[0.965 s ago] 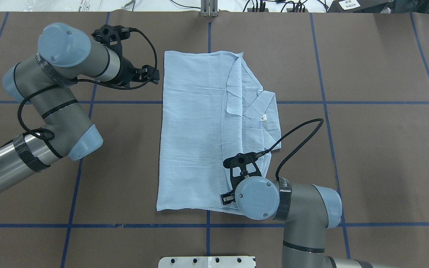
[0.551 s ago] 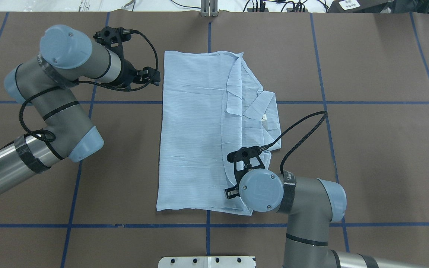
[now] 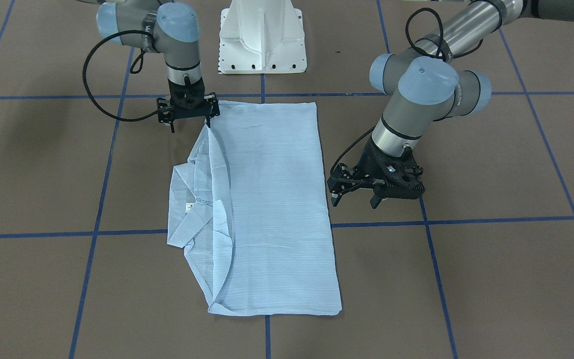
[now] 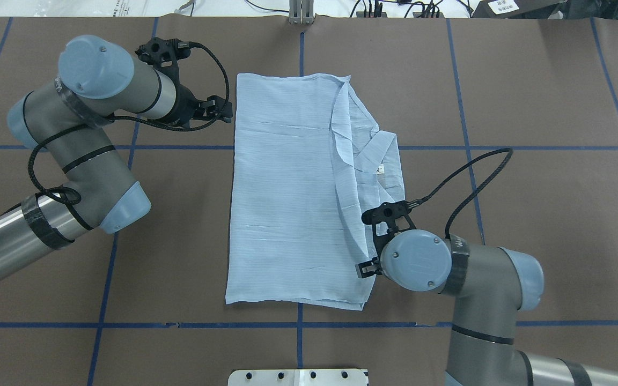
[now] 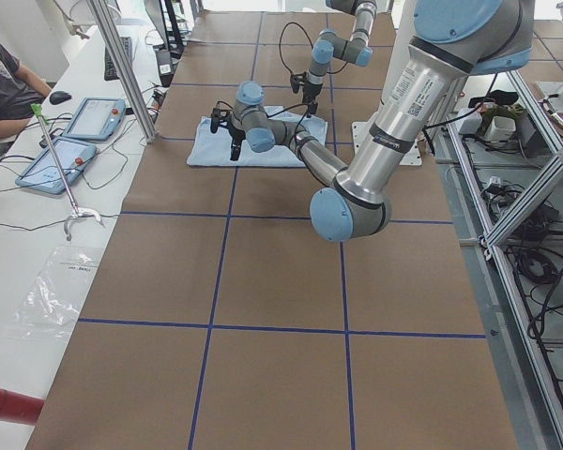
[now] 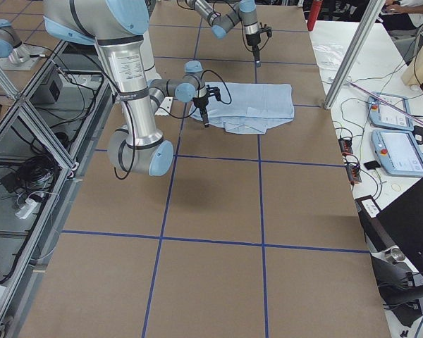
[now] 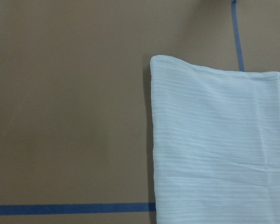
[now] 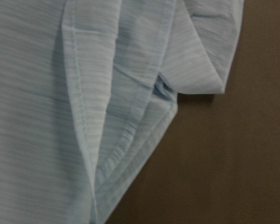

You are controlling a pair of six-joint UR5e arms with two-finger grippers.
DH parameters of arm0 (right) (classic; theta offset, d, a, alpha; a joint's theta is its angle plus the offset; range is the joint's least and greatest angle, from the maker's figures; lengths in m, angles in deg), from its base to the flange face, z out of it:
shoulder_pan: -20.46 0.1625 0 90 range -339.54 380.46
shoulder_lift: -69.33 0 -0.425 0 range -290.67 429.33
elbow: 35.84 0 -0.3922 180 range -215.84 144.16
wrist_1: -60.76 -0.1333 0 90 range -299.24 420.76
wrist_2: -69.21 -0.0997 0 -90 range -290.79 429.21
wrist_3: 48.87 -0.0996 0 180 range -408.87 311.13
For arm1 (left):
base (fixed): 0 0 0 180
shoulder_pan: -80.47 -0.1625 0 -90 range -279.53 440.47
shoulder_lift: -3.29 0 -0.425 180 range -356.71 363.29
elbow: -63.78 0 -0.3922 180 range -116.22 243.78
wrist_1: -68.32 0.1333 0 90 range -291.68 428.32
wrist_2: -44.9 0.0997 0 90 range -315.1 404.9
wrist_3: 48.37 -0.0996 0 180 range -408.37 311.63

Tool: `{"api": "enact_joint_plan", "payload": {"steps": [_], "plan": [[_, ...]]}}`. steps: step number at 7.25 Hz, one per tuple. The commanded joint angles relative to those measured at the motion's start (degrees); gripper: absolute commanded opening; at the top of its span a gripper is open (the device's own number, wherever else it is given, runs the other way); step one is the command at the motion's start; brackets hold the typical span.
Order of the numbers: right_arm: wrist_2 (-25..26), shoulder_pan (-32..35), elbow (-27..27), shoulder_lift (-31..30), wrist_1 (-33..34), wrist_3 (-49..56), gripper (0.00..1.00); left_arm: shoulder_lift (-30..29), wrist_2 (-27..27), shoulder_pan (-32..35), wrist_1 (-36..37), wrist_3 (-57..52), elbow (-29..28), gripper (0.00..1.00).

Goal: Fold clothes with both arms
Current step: 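Press and smooth the shirt's side edge with the right gripper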

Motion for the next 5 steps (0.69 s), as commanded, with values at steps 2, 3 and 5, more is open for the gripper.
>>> {"api": "enact_joint_plan", "payload": {"steps": [2, 3, 5], "plan": [[-1.6, 3.5, 4.4, -5.4, -0.5, 0.8, 1.0, -0.1, -0.1, 0.0, 0.0, 0.0, 0.1, 1.0], [-3.2, 4.7, 6.2, -5.1, -0.6, 0.7, 1.0, 0.0, -0.2, -0.2, 0.1, 0.1, 1.0, 1.0], [-4.0, 4.9, 10.1, -4.8, -0.6, -0.1, 1.0, 1.2, -1.1, -5.8, 0.1, 7.1, 4.5, 1.0]]}}
